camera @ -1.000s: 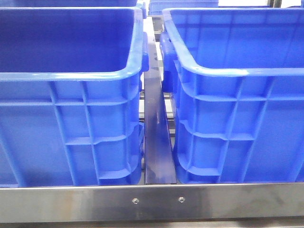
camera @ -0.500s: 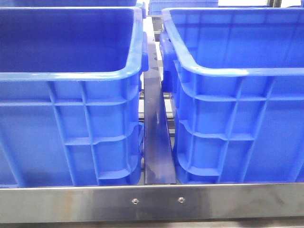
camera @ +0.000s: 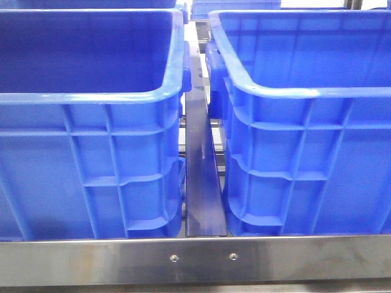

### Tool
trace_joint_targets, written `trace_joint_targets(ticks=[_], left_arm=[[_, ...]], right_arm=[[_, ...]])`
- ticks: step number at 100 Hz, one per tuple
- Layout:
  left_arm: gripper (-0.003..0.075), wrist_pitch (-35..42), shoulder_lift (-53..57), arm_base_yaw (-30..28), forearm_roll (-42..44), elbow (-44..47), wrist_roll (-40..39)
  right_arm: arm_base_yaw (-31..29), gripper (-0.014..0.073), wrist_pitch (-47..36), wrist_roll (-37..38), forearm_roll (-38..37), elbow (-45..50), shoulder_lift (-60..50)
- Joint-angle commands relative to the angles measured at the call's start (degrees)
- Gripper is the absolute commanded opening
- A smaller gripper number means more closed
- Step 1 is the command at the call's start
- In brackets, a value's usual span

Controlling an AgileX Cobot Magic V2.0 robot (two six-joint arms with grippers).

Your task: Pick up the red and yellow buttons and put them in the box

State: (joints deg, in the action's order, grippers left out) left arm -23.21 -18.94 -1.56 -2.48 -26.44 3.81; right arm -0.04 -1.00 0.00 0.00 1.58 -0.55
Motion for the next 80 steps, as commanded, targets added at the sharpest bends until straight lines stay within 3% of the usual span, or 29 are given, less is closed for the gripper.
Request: trace_joint_targets(ticks=[1, 10, 22, 32, 55, 80], left_arm=[[0.0001, 3.1, -4.9, 0.0, -0.1, -4.2, -0.3], [0.0118, 1.8, -10.0, 0.0, -0.1, -6.7, -0.3], [0.0397, 1.0, -16.4, 0.0, -0.7, -9.9, -0.3], [0.0525, 0.8, -21.5, 0.0, -1.0, -12.8, -0.3], [0.0534, -8.1, -35.4, 0.4, -3.1, -22.8, 0.0], [0.0534, -20.6, -51.0, 5.0, -2.7, -34.9, 0.0]], right_arm=[[-0.3, -0.0067, -4.7, 0.0, -0.4, -1.1, -1.5], [-0.3, -0.0067, -4.7, 0.0, -0.4, -1.1, -1.5], [-0.3, -0.0067, -4.7, 0.0, -0.4, -1.1, -1.5], [-0.3, -0.0067, -4.7, 0.0, -0.4, -1.1, -1.5], [-0.3, -0.0067, -4.7, 0.0, -0.4, -1.1, -1.5], [-0.3, -0.0067, -4.7, 0.0, -0.4, -1.1, -1.5]])
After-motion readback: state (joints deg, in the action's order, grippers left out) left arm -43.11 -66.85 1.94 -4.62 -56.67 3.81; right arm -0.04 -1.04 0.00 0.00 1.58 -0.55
